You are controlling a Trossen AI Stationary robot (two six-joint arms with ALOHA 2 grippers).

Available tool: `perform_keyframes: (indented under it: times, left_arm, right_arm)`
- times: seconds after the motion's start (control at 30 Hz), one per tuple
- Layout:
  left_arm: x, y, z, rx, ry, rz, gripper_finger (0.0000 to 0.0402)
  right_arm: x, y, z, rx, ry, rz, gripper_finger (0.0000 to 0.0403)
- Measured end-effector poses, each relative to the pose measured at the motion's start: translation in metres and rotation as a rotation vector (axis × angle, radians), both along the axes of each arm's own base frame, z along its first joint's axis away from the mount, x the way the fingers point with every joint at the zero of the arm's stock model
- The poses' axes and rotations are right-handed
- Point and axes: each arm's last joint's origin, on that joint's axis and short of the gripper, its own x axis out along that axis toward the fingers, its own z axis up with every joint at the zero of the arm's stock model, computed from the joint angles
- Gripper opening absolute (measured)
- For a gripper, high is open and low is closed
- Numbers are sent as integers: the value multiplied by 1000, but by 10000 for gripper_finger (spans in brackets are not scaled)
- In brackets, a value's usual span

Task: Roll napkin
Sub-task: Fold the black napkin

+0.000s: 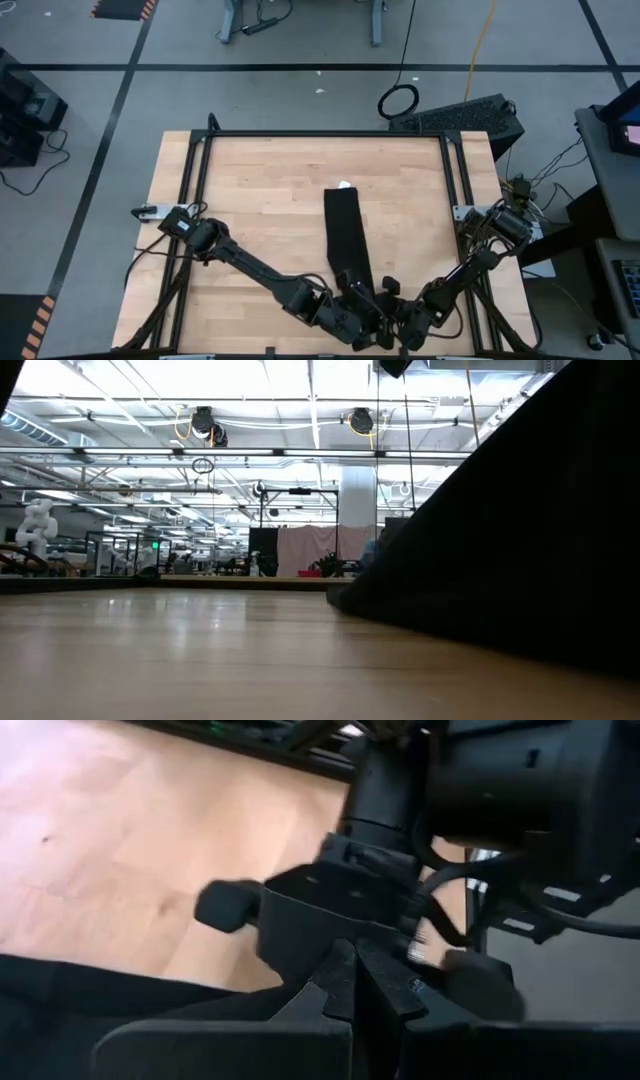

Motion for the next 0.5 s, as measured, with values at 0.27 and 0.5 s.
perform_keyframes:
  times: [0.27, 0.5]
  left_arm:
    - [-4, -8, 1, -27, -7, -16, 4]
    - [-6, -13, 1, -29, -8, -27, 4]
  right_arm:
    - [-15, 4, 12, 4, 28, 17, 4]
    - [-42, 19, 32, 80, -22, 18, 4]
